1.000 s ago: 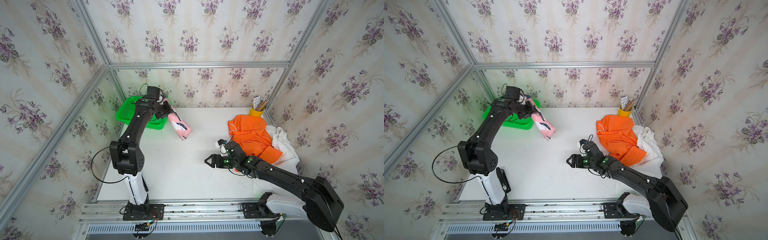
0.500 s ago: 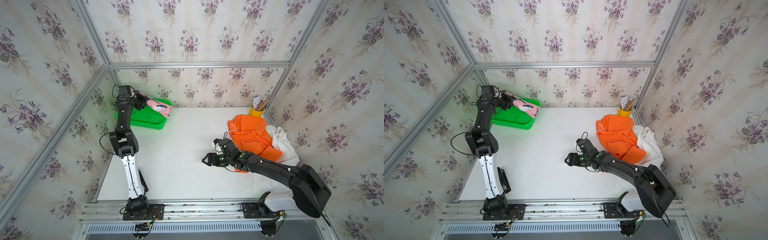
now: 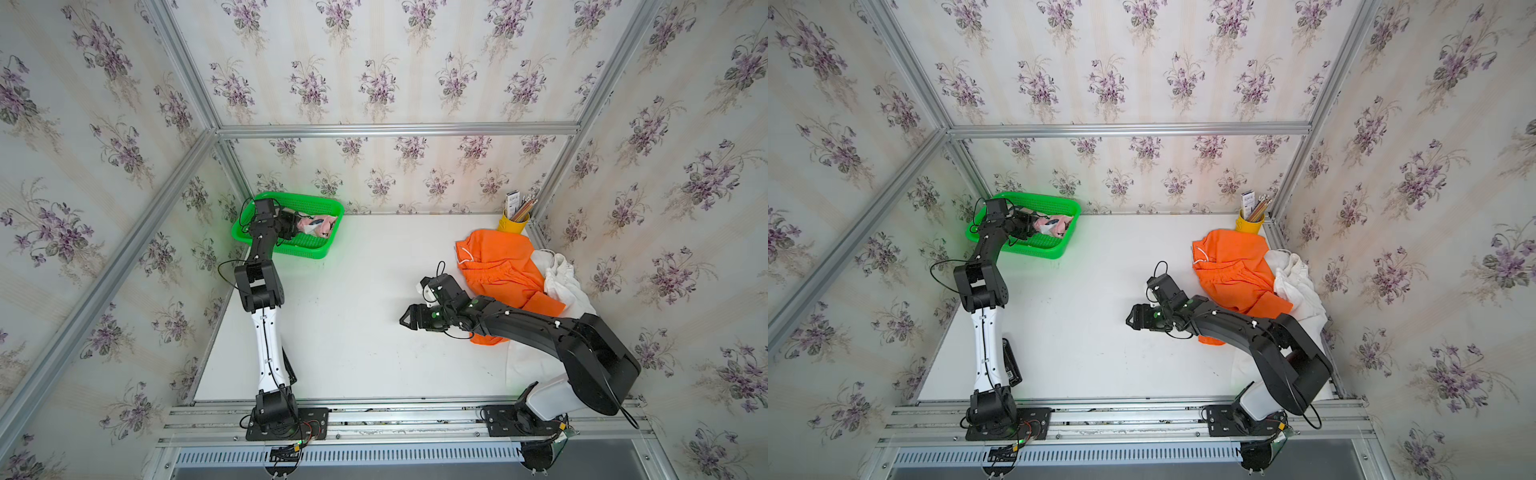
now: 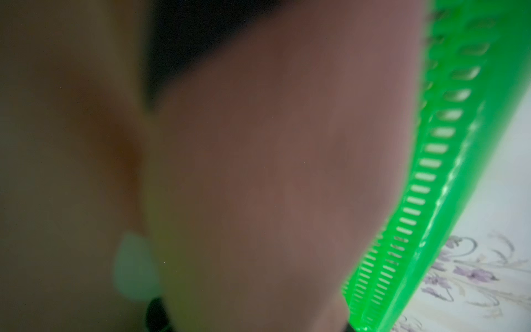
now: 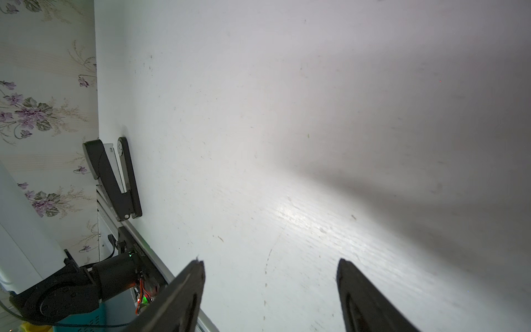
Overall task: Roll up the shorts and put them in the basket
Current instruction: Place the shorts in the bin, then adjust the bin at the corner of the board.
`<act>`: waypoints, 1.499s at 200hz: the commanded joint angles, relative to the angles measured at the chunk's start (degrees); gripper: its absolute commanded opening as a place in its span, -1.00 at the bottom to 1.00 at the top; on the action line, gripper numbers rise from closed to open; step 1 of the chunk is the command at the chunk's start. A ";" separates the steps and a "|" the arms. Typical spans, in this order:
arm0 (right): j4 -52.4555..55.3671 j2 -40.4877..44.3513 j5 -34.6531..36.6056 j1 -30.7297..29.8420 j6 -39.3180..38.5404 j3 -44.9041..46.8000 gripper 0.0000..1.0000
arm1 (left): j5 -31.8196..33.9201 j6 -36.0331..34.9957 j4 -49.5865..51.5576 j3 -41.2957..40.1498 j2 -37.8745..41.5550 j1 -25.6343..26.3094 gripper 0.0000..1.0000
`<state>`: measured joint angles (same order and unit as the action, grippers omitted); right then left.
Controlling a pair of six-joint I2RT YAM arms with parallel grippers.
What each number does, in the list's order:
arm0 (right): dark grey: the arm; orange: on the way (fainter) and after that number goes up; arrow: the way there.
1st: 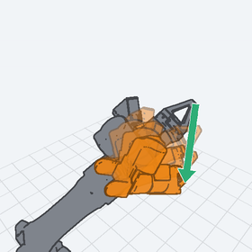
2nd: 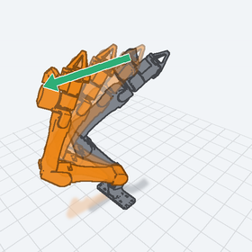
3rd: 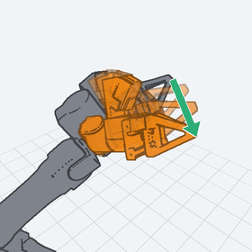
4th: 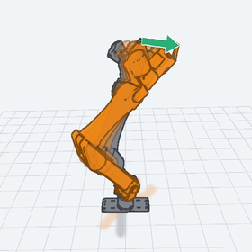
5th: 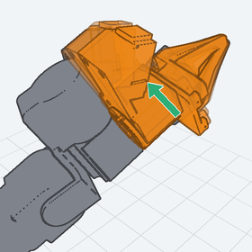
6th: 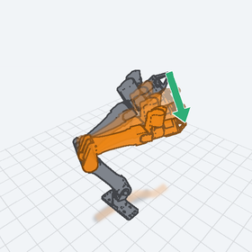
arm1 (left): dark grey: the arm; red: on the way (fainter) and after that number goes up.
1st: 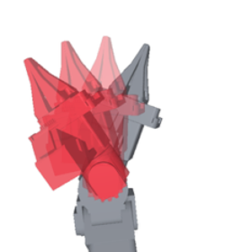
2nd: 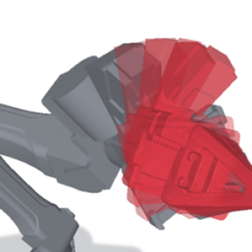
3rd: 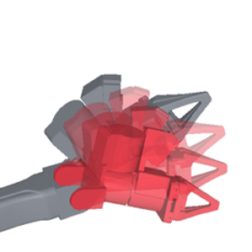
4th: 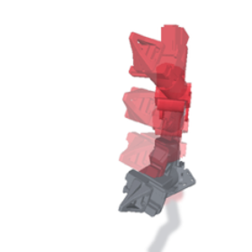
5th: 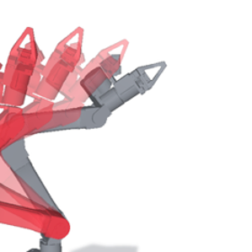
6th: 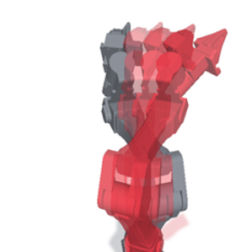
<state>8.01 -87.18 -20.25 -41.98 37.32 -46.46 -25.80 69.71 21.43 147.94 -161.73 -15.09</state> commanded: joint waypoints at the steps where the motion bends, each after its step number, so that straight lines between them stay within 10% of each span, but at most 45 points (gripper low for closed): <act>1: 1.34 -0.63 -0.27 0.15 -0.74 -0.69 0.55 | 9.65 2.75 -6.34 0.90 -1.50 0.11 -0.10; 32: 2.29 -0.73 0.27 0.83 -1.71 -1.31 0.55 | 14.20 2.76 -11.20 6.08 -5.24 0.56 -0.01; 66: 3.19 0.19 0.30 1.63 -2.49 -2.12 0.55 | 12.35 0.49 -13.88 5.70 -4.27 1.03 0.53; 136: 5.52 9.41 2.79 1.63 -3.02 -0.75 0.56 | 3.30 -8.58 1.05 -9.59 15.70 2.37 0.91; 161: 6.52 12.65 4.25 1.63 -3.89 -0.38 0.57 | 1.63 -12.47 12.49 -15.02 22.47 3.11 0.95; 249: 11.32 17.72 11.53 1.98 -6.98 -2.03 0.57 | -2.33 -20.69 5.61 -57.05 50.80 5.55 0.83; 300: 14.98 16.51 12.93 5.12 -11.32 -5.62 0.57 | -3.05 -21.37 2.50 -58.55 46.30 6.92 0.82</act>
<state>20.71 -70.35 -9.02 -37.98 28.71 -50.70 -28.25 49.54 27.75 87.37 -112.51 -8.19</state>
